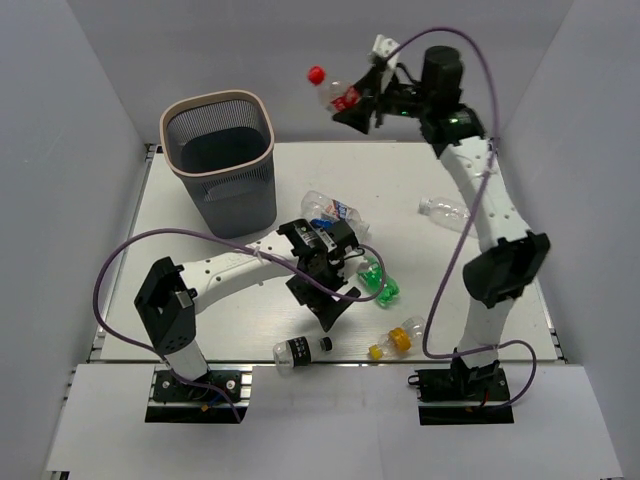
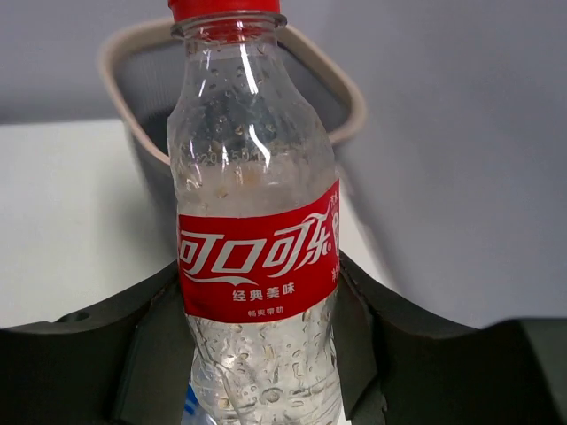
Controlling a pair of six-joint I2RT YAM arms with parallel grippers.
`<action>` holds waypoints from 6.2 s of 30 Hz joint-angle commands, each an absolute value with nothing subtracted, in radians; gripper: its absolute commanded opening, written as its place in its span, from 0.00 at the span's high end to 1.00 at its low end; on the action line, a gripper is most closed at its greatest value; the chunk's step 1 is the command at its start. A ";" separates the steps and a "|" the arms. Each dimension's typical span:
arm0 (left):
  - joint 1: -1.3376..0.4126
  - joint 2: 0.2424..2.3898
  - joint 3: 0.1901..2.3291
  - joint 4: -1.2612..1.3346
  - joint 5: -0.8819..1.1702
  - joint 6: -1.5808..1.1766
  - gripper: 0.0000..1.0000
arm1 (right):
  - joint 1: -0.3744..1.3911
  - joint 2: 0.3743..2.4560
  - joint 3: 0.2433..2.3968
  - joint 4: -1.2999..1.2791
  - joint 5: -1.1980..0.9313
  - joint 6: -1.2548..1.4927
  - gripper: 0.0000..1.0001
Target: Put the plastic bottles in the bin
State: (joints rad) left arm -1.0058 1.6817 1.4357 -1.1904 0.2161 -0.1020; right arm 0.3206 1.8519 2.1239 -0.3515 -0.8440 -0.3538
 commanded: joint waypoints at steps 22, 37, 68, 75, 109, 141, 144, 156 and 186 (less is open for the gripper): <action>-1.132 1.600 1.330 -1.147 0.054 -0.367 0.00 | 0.652 2.321 2.327 0.732 -0.766 0.376 0.72; -1.170 1.609 1.339 -1.180 -0.015 -0.408 0.00 | 0.670 2.385 2.401 0.699 -0.647 0.317 0.10; -1.210 1.789 1.515 -1.221 -0.164 -0.365 0.55 | -0.141 1.433 1.285 -0.191 -1.143 -0.246 0.75; -1.095 1.652 1.896 -1.075 -0.472 -0.350 0.55 | -0.213 1.574 1.408 -0.967 -1.075 -1.067 0.37; -0.480 1.620 1.995 -0.659 0.099 0.022 0.00 | 0.081 1.178 0.715 -1.307 -0.732 -2.094 0.16; -0.640 1.049 0.813 -0.512 0.193 -0.365 0.00 | 0.219 1.152 1.160 -0.338 -0.870 -0.965 0.83; -0.649 1.040 0.775 -0.479 0.204 -0.385 0.00 | 0.278 1.281 1.251 -0.022 -0.833 -0.652 0.83; -0.680 1.052 0.726 -0.436 0.222 -0.405 0.00 | 0.572 2.009 2.254 0.095 -0.746 -0.442 0.82; -0.768 1.325 0.955 -0.307 0.135 -0.372 0.00 | 0.548 1.956 2.189 0.122 -0.239 -0.255 1.00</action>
State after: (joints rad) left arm -0.7437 1.2686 0.8574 -0.3523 0.1738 -0.4473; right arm 0.6712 2.1075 2.2219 0.3008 -0.3840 -0.3157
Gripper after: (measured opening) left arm 0.998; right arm 0.009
